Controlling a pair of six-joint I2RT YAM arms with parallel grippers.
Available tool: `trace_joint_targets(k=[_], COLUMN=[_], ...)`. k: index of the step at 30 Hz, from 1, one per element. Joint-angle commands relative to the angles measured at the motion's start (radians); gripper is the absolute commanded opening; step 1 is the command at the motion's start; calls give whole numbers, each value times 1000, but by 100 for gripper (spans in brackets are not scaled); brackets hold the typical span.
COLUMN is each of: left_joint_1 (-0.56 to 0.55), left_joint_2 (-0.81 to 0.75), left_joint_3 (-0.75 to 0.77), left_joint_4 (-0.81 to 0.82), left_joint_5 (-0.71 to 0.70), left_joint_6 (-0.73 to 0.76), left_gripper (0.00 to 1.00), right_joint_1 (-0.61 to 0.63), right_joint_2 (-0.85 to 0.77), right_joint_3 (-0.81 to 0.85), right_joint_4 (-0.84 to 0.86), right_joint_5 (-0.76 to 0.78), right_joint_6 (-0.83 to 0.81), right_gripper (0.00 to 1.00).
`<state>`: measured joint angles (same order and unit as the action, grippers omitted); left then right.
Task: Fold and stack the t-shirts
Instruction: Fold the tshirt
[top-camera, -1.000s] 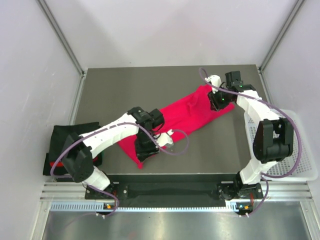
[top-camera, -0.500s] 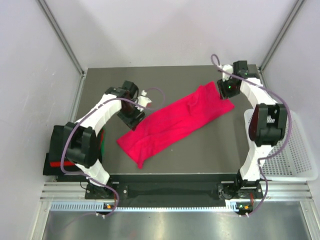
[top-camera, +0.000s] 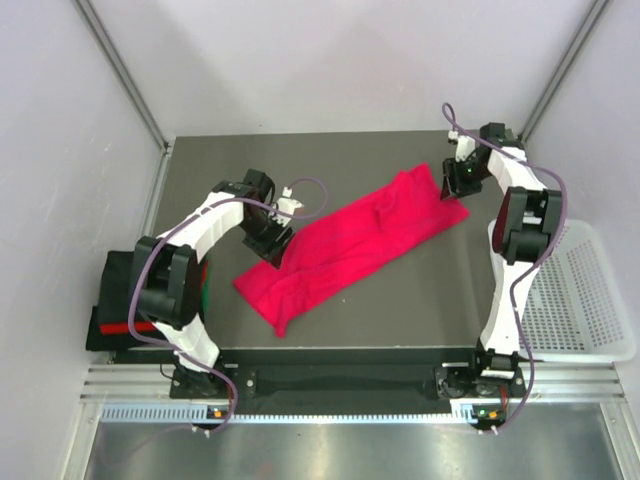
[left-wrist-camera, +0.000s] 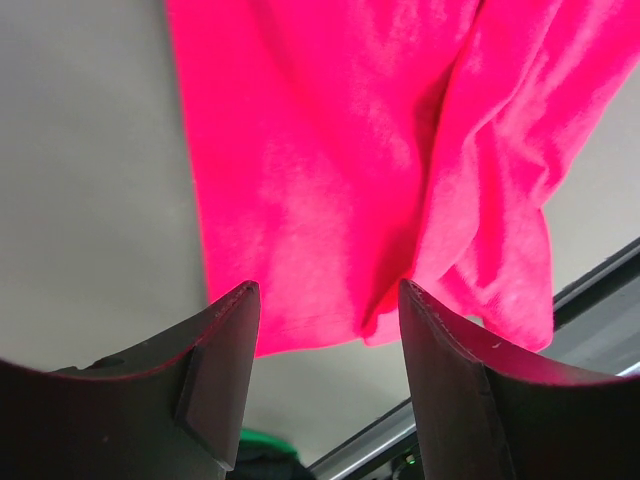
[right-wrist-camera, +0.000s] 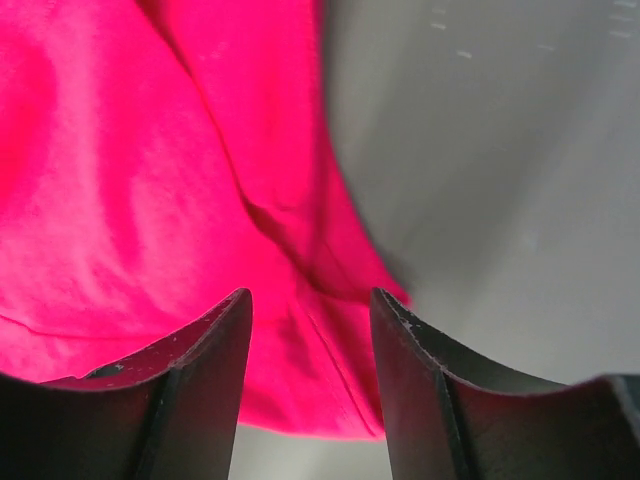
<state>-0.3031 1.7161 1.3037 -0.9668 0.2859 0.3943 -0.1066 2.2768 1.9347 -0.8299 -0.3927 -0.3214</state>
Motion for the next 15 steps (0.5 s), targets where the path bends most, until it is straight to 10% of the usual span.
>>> trace_joint_targets(k=[1,13,15], left_joint_1=[1,-1,-1], left_joint_2=[5,4,-1], left_joint_3=[-12,12,14], left_joint_4=[56,59,57], left_joint_5=[65,98,91], left_joint_6=[-29,-74,-75], left_gripper=[62,62,62], right_joint_1=[8,31,39], right_joint_2=[21,174,196], right_joint_3=[78,174,185], right_joint_4=[-31,-115,-127], right_joint_5=[-112,18,58], right_joint_6=[-8,-22,-33], right_gripper=[51,52,34])
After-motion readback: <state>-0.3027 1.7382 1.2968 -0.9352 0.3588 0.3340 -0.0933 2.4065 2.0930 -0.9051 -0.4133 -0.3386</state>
